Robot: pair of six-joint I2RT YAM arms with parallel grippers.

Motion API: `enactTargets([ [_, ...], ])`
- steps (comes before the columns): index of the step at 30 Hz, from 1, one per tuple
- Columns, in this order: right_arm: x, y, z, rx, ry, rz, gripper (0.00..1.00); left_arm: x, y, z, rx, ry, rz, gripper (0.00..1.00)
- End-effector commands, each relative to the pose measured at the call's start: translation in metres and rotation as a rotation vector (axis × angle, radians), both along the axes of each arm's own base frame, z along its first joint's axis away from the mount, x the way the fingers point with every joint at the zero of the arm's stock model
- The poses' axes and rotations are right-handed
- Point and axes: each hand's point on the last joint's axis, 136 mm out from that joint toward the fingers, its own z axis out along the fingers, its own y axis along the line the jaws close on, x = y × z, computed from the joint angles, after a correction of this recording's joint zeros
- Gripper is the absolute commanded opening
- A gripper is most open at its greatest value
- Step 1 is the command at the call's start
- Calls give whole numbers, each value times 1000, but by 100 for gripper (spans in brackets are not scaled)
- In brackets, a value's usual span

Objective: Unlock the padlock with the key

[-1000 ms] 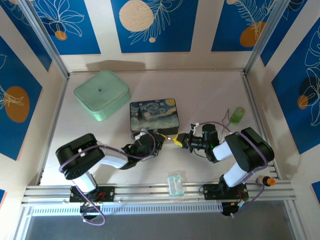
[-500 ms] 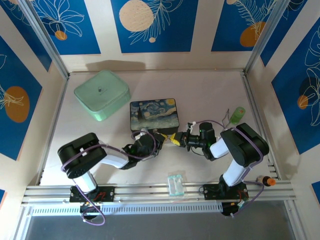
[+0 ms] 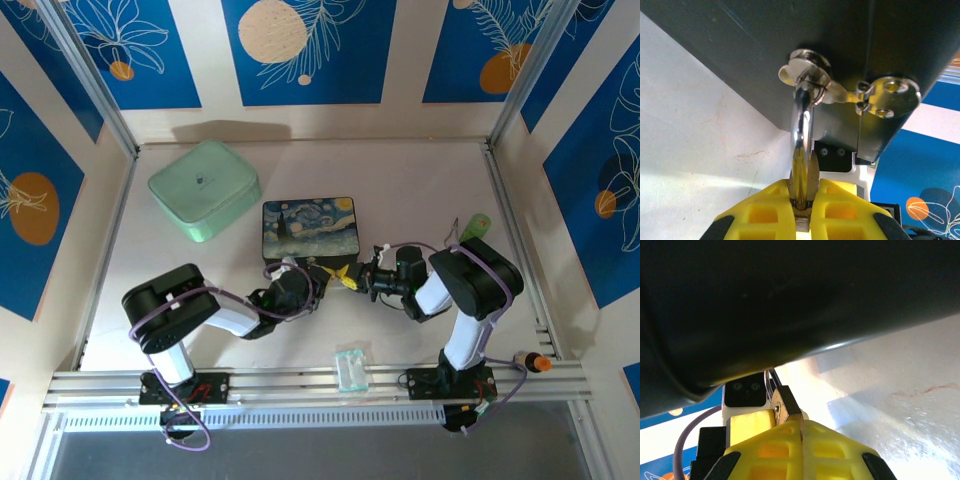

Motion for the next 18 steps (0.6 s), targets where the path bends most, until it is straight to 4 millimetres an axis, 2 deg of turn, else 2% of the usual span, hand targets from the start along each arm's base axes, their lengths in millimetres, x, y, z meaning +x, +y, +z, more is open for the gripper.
enactTargets([
  [1,5,15,14,17,-30,-29,9,-19,-40,32,-123,-31,-134,0],
  [4,3,16,15,-6,-38,-38,22,-17,-35,30,-111,-35,-115,0],
  [11,-11,-4,11,-124,-52,-63,32,-9,-13,20,-48,-35,-57,0],
  [15,-20,-16,14,-200,-78,-71,33,-7,-5,16,-27,-31,-38,0],
  [18,-27,-24,17,-271,-103,-53,26,-6,-1,15,-14,-28,-31,0],
])
